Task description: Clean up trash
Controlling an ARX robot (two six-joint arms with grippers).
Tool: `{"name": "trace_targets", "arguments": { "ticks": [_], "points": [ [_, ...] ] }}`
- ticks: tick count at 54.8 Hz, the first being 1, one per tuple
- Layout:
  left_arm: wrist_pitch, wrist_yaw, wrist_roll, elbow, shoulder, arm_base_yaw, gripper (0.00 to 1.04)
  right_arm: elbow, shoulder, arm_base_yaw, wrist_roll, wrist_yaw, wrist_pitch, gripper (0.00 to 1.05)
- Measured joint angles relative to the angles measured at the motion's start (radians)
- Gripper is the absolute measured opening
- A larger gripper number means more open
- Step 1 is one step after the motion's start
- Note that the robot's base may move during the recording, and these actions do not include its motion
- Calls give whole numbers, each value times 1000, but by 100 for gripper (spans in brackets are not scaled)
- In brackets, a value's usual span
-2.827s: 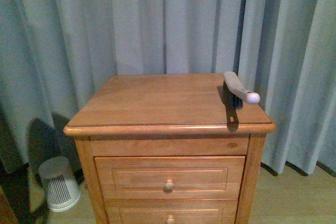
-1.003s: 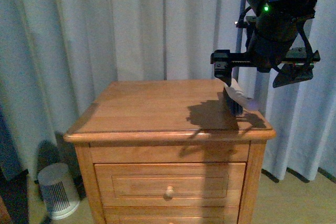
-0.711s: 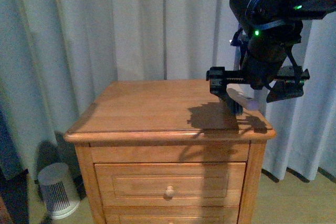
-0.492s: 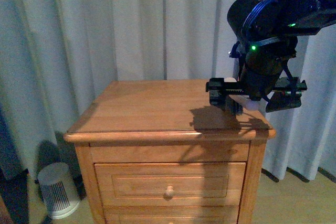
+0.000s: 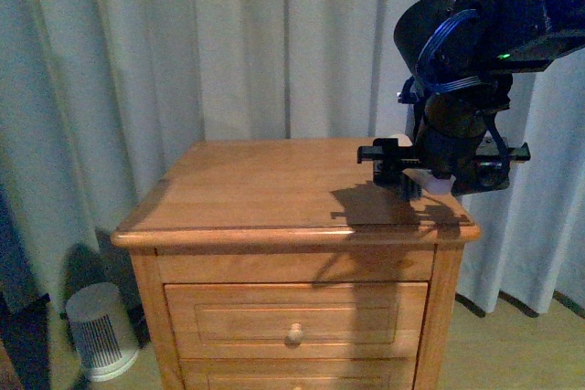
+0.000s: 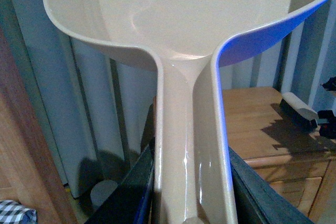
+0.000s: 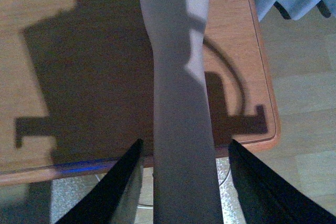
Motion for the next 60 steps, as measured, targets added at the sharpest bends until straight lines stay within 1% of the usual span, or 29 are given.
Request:
{"name": "trace_targets", "arguments": {
  "ticks": [4,7,9,19,26,34,36,41,46,47,54,60],
  "points": [
    [0,0,0,0,0,0,28,0,0,0,-6,0,7,34],
    [0,0,0,0,0,0,28,0,0,0,-10,-5,14,24],
    [0,0,0,0,0,0,28,-2,0,0,-10,-6,16,22],
    [0,0,0,0,0,0,28,-16,-5,0,-13,-13,28,21],
    [0,0,0,0,0,0,28,-62,-33,-2,-42,2,82,21],
    [0,0,0,0,0,0,28,-216,-152,-2,-148,39,305,21],
    [0,0,0,0,0,0,28,-281,-221,-2,-190,57,389,21],
    [0,0,0,0,0,0,28,-394,-354,-2,-259,69,513,21],
    [0,0,0,0,0,0,28,-503,-477,-2,-308,88,606,21],
    [0,0,0,0,0,0,28,-554,-529,-1,-327,100,645,21],
    [0,0,0,0,0,0,28,-751,-717,5,-381,140,765,21],
    [0,0,0,0,0,0,28,-919,-884,12,-415,169,829,21]
  ]
}}
